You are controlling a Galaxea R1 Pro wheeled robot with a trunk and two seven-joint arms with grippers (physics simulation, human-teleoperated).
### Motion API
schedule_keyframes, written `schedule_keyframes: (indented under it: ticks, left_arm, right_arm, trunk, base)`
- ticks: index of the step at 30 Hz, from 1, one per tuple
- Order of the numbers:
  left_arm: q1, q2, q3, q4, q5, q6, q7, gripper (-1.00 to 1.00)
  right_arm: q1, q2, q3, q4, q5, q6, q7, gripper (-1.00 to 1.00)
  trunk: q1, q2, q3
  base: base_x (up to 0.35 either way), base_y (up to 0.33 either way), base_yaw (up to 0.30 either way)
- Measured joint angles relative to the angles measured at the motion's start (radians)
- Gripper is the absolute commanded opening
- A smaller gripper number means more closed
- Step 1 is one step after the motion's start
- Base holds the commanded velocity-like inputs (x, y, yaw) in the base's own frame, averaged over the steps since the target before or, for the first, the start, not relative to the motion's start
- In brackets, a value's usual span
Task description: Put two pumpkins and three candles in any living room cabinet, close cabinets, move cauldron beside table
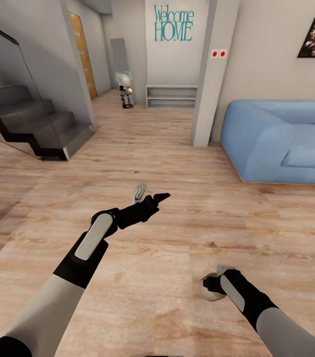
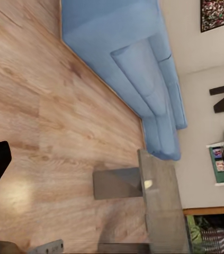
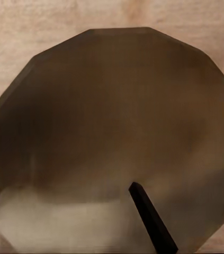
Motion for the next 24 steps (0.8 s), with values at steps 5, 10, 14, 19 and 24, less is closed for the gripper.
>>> schedule_keyframes:
  ticks: [5,10,14,19,24]
  left_arm:
    - [0.0,0.0,0.0,0.0,0.0,0.0,0.0,1.0]
    - [0.0,0.0,0.0,0.0,0.0,0.0,0.0,1.0]
    - [0.0,0.0,0.0,0.001,0.0,0.0,0.0,1.0]
    - [0.0,0.0,0.0,0.003,0.0,0.0,0.0,1.0]
    - [0.0,0.0,0.0,0.006,0.0,0.0,0.001,1.0]
  right_arm:
    - [0.0,0.0,0.0,0.001,-0.001,-0.001,0.0,-1.0]
    - [0.0,0.0,0.0,0.002,-0.002,-0.001,0.0,-1.0]
    - [0.0,0.001,0.0,0.007,-0.001,-0.008,0.0,-1.0]
    - [0.0,0.001,0.001,0.025,0.001,-0.015,0.0,-1.0]
    - [0.0,0.001,0.001,0.027,0.001,-0.015,0.0,-1.0]
  trunk:
    - [-0.019,0.035,0.016]
    - [-0.038,0.07,0.031]
    - [-0.054,0.098,0.044]
    - [-0.073,0.133,0.06]
    - [-0.092,0.168,0.075]
  base:
    - [0.0,0.0,-0.283]
    - [0.0,0.0,-0.283]
    - [0.0,0.0,-0.283]
    - [0.0,0.0,-0.283]
    - [0.0,0.0,-0.283]
